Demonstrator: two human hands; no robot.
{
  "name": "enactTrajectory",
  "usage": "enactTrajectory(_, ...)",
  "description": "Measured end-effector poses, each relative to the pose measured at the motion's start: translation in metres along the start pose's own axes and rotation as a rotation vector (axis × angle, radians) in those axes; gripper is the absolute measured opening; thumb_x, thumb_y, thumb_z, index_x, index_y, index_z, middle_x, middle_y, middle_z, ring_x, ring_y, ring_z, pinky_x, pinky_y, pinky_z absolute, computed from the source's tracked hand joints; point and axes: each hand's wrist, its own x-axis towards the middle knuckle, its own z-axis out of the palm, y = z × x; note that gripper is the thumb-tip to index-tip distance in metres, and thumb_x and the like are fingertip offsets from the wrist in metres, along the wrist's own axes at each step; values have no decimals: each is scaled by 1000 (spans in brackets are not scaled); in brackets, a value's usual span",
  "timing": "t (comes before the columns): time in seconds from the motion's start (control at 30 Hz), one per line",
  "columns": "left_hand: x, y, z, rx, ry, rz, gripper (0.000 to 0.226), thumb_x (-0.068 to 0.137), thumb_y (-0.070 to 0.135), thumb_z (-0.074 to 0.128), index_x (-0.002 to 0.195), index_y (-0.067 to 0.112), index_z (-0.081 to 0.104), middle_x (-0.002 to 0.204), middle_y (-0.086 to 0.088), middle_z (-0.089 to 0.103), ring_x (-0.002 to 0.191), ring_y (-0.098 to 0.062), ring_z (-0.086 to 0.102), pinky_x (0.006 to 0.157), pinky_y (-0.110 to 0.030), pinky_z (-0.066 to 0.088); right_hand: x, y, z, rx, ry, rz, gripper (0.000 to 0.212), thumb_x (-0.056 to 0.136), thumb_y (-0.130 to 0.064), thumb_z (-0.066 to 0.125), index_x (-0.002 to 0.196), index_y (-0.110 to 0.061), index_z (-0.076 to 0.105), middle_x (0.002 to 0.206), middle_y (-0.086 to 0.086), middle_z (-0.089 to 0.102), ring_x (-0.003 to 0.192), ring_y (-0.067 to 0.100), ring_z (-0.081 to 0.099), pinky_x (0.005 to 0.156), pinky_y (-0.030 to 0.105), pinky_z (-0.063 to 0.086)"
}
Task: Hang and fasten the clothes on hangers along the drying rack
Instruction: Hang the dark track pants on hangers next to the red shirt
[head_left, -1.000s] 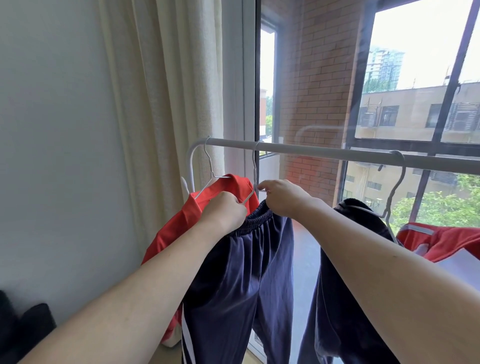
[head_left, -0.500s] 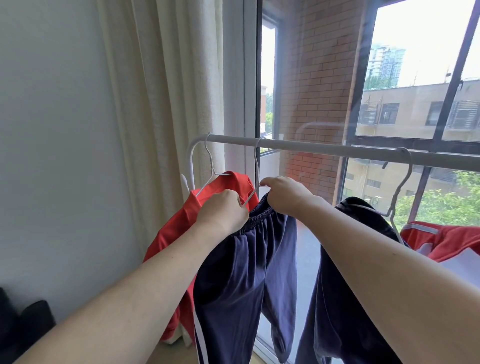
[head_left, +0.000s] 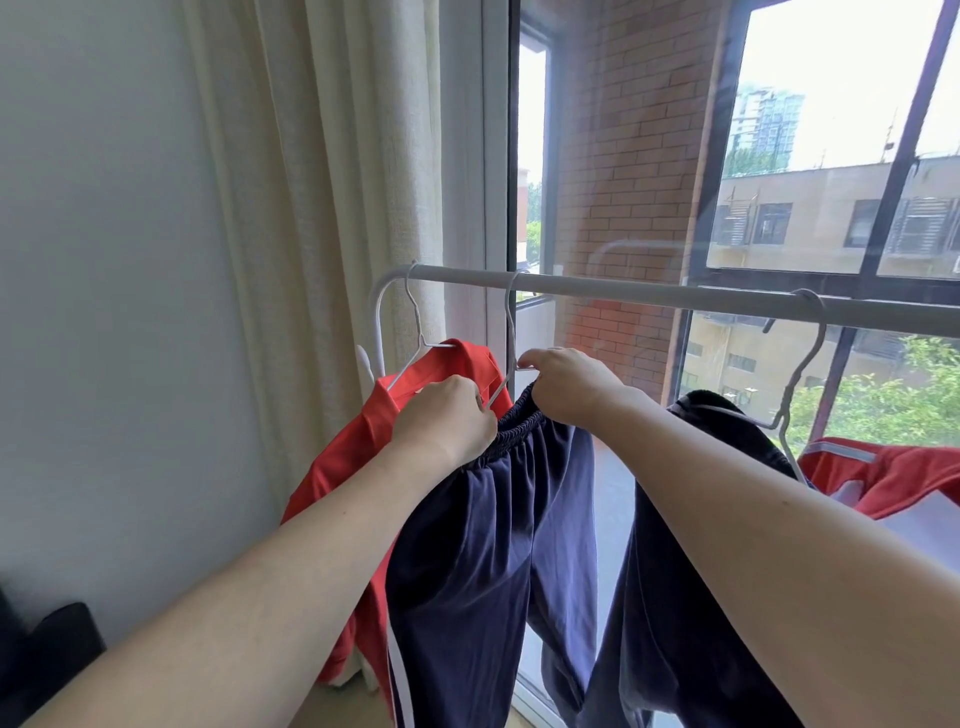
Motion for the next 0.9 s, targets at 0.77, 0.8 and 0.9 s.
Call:
enactTrajectory(0.77,6,-8,3,2,-9,5,19,91,28,56,81,16,67,81,-4,69,82,-29,65,72,-36,53,0,-7,-1,-19,23,7,55,84,-2,41,133,-23,53,135,6,55,115,26,53,82,33,43)
enactTrajectory(0.8,6,-8,3,4,-9,5,19,91,27,55,81,16,67,81,-4,69,82,-28,65,71,-35,52,0,-7,-1,-20,22,6,56,83,-2,40,133,-23,53,134,6,56,115,26,54,83,34,44)
enactTrajectory(0.9,6,-7,3,10,-8,7,19,91,26,56,81,16,68,80,-4,69,81,-28,64,70,-34,51,0,-8,-1,-27,23,3,56,83,-2,40,133,-22,53,133,7,57,114,27,54,84,35,44)
